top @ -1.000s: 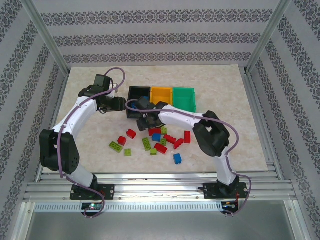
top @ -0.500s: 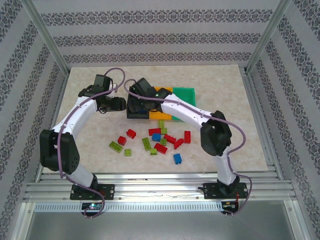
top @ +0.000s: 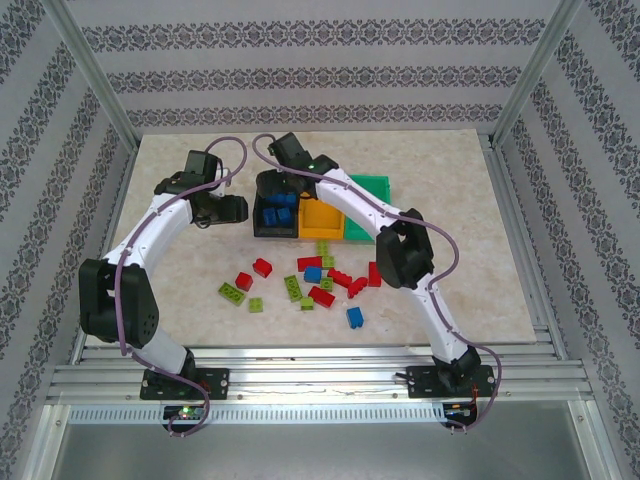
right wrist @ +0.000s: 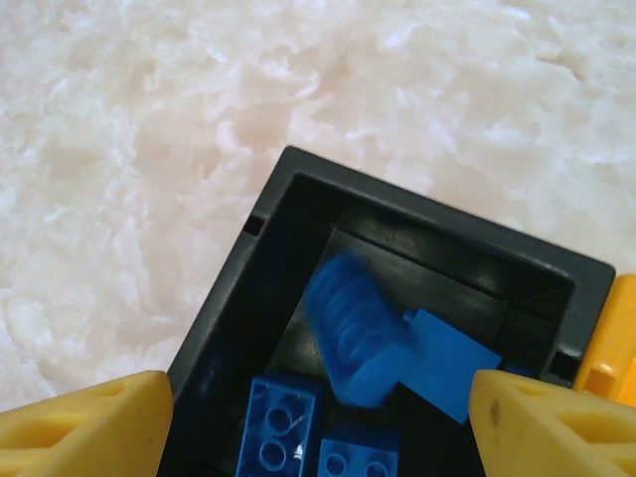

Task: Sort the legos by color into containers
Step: Place the lego in the container, then pick up the lego from the center of the table.

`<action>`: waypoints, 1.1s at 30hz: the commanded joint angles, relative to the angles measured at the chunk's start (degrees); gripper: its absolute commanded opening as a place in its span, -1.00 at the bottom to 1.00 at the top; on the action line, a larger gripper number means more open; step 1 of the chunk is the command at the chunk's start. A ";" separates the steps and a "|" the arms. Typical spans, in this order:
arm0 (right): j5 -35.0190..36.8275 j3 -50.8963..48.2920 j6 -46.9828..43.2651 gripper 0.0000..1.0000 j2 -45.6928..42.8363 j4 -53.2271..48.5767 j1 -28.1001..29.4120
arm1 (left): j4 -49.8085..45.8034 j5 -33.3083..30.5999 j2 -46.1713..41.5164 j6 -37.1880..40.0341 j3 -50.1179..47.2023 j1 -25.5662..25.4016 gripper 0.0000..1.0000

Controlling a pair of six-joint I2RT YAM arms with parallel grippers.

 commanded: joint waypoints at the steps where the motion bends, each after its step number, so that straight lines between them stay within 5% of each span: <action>1: -1.65 -6.17 -0.23 0.57 -5.40 0.89 0.49 | 1.38 0.36 -1.41 0.12 -0.53 0.72 0.24; 19: -0.28 -51.20 3.97 0.57 -32.49 5.36 7.76 | 3.10 1.74 -2.16 -0.56 -1.30 0.85 0.24; 33: 1.94 -58.18 8.18 0.40 -33.51 3.52 11.40 | 2.56 5.41 -0.55 -0.32 -0.32 0.87 0.24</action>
